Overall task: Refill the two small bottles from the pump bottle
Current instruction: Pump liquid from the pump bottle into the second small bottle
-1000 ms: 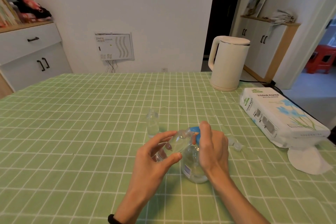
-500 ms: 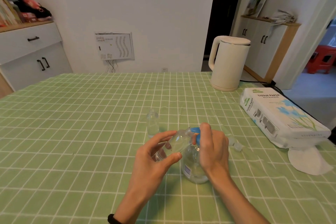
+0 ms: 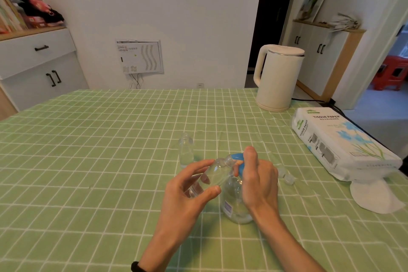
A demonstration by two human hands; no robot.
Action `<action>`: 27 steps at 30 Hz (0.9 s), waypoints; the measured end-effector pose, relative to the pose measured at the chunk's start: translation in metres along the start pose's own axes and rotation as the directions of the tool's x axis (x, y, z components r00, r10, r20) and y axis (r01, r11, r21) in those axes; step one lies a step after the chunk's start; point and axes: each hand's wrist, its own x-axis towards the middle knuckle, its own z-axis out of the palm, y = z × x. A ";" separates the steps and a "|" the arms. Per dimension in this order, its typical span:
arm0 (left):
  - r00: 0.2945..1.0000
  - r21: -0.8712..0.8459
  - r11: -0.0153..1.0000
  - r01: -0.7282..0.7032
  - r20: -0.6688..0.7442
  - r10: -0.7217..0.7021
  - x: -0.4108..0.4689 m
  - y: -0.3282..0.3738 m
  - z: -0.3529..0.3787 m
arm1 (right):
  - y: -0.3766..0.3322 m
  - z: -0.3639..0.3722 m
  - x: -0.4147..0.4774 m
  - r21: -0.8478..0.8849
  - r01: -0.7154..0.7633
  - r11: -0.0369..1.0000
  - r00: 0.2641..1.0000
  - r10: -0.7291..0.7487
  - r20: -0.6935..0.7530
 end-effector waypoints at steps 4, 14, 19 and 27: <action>1.000 -0.018 1.000 0.008 0.010 -0.008 0.000 0.000 0.001 | -0.001 -0.001 0.001 0.008 0.039 0.999 0.999 -0.039 0.015; 1.000 -0.034 0.999 0.023 0.014 -0.022 -0.001 0.003 0.003 | 0.001 0.000 0.000 -0.008 -0.011 1.000 1.000 0.012 0.002; 1.000 -0.039 0.999 0.019 0.007 -0.019 -0.001 0.003 0.002 | 0.001 0.000 0.001 -0.021 0.003 1.000 1.000 -0.003 -0.003; 1.000 -0.046 0.999 0.028 0.003 -0.028 0.000 0.003 0.003 | -0.001 -0.001 0.001 -0.002 0.066 0.998 0.998 -0.066 0.015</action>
